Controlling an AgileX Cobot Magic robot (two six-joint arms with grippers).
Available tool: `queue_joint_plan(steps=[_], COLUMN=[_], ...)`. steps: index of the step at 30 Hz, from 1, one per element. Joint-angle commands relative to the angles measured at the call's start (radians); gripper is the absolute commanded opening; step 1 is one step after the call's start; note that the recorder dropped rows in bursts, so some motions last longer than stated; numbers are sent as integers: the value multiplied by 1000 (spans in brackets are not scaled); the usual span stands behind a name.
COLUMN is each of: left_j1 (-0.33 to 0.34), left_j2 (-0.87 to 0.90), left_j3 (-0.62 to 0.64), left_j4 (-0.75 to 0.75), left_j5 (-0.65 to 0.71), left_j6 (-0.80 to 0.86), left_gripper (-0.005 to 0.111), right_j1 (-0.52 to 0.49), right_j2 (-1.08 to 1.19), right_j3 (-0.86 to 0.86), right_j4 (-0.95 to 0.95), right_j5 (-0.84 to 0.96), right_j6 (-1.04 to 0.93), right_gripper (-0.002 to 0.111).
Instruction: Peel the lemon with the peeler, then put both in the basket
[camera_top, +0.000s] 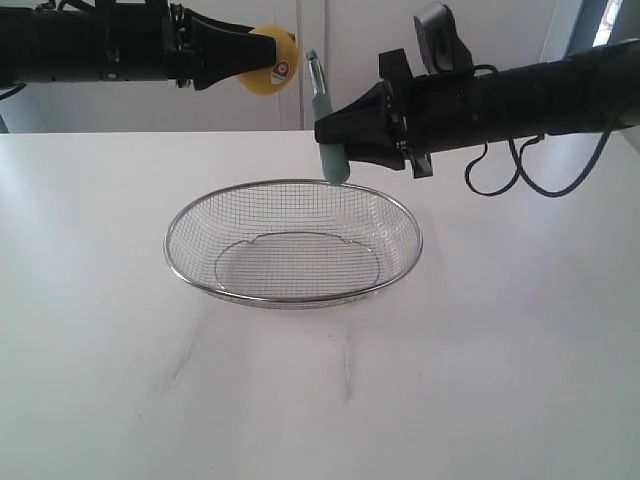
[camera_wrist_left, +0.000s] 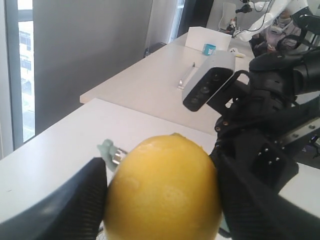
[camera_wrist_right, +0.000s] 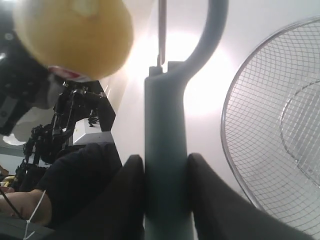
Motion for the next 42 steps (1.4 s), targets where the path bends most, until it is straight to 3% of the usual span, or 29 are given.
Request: queue_joint_plan(steps=[1, 42], left_j1=[-5, -5], left_j2=[-16, -16], left_j3=[0, 0], left_j4=[-38, -38], left_j5=[18, 58], left_j6=[-7, -9], left_gripper=[0, 0], right_j1=[-6, 44], right_j2=[-50, 12], right_j3=[0, 0], right_j4=[15, 23], right_j5=[12, 12], right_j6=[-9, -22], right_gripper=[0, 0])
